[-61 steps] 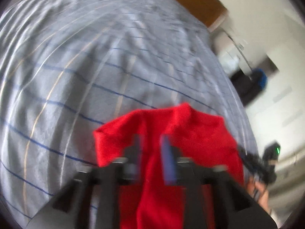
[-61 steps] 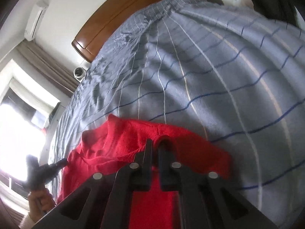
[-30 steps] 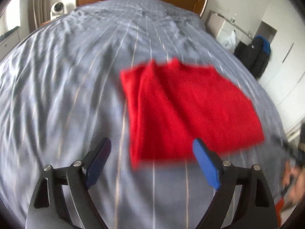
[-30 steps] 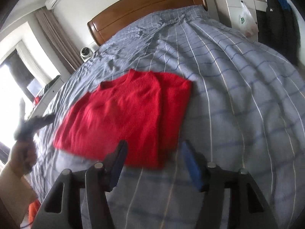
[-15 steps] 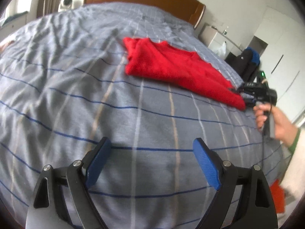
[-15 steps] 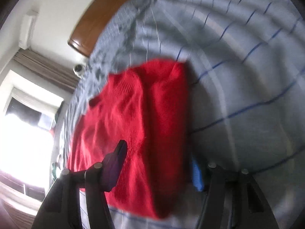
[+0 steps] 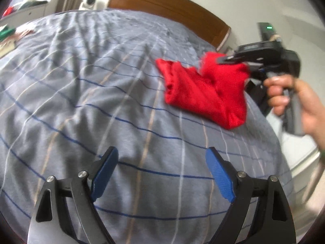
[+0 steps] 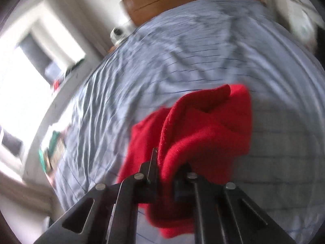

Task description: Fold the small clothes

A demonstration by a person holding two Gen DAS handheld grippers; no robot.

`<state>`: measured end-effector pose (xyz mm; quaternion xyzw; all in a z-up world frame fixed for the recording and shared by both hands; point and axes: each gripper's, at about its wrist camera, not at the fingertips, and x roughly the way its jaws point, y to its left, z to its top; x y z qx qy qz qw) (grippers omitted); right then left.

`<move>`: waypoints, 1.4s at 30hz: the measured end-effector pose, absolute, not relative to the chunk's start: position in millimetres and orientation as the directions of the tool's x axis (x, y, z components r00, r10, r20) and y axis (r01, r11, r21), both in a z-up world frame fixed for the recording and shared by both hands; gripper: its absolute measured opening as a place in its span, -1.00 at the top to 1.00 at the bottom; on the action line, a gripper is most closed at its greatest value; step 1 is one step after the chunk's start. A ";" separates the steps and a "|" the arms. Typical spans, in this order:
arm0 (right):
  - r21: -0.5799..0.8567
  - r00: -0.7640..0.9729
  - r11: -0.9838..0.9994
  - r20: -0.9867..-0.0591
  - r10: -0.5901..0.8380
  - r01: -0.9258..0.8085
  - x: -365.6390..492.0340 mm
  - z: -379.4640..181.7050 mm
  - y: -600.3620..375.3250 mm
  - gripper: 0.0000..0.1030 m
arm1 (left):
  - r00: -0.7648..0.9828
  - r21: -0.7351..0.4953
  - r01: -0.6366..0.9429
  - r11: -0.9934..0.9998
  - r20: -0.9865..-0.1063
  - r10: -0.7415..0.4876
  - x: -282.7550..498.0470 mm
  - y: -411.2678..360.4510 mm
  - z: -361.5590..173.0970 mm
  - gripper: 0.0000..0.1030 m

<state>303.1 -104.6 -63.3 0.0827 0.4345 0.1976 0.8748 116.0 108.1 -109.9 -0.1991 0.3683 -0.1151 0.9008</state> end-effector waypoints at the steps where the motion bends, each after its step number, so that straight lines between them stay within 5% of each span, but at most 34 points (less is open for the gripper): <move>1: 0.288 0.541 0.915 -0.740 0.400 -0.282 306.9 -72.1 -90.8 0.78 | 0.706 -0.443 0.046 0.895 -0.619 -0.343 115.8 112.3 -111.1 -0.73; 5: 0.351 0.464 0.880 -0.752 0.469 -0.320 312.4 -108.0 -39.0 0.42 | 0.702 -0.460 0.003 0.888 -0.631 -0.330 116.0 127.3 -117.1 -0.73; 10: 0.498 0.453 0.775 -0.629 0.632 -0.389 290.4 -82.5 -50.2 -0.14 | 0.710 -0.467 0.009 0.884 -0.619 -0.334 115.0 133.2 -115.8 -0.73; 12: 0.466 0.504 0.779 -0.595 0.626 -0.419 278.9 -62.4 -69.6 -0.14 | 0.705 -0.473 0.012 0.881 -0.621 -0.343 115.9 131.9 -116.0 -0.73; 15: 0.279 0.604 0.892 -0.660 0.447 -0.356 269.1 -55.2 -95.2 -0.14 | 0.700 -0.487 0.028 0.873 -0.614 -0.365 115.0 128.6 -114.9 -0.73; 18: 0.223 0.573 0.901 -0.708 0.412 -0.372 272.6 -73.4 -90.1 0.26 | 0.697 -0.490 0.033 0.871 -0.613 -0.372 116.5 123.4 -114.3 -0.73; 24: 0.136 0.445 0.846 -0.802 0.399 -0.515 255.8 -146.5 -18.2 0.53 | 0.696 -0.477 0.025 0.878 -0.622 -0.358 113.8 123.6 -116.1 -0.73; 33: 0.045 0.632 0.894 -0.692 0.350 -0.446 209.2 -99.9 -82.4 0.48 | 0.693 -0.454 0.014 0.891 -0.638 -0.336 115.3 126.4 -117.2 -0.74; 40: 0.025 0.598 0.940 -0.766 0.237 -0.340 210.8 -146.2 -118.6 0.45 | 0.690 -0.429 -0.003 0.903 -0.655 -0.309 118.8 119.9 -117.5 -0.77; 42: 0.033 0.599 0.936 -0.760 0.250 -0.349 198.2 -142.7 -120.1 0.30 | 0.688 -0.405 0.000 0.914 -0.663 -0.294 119.5 116.4 -118.1 -0.78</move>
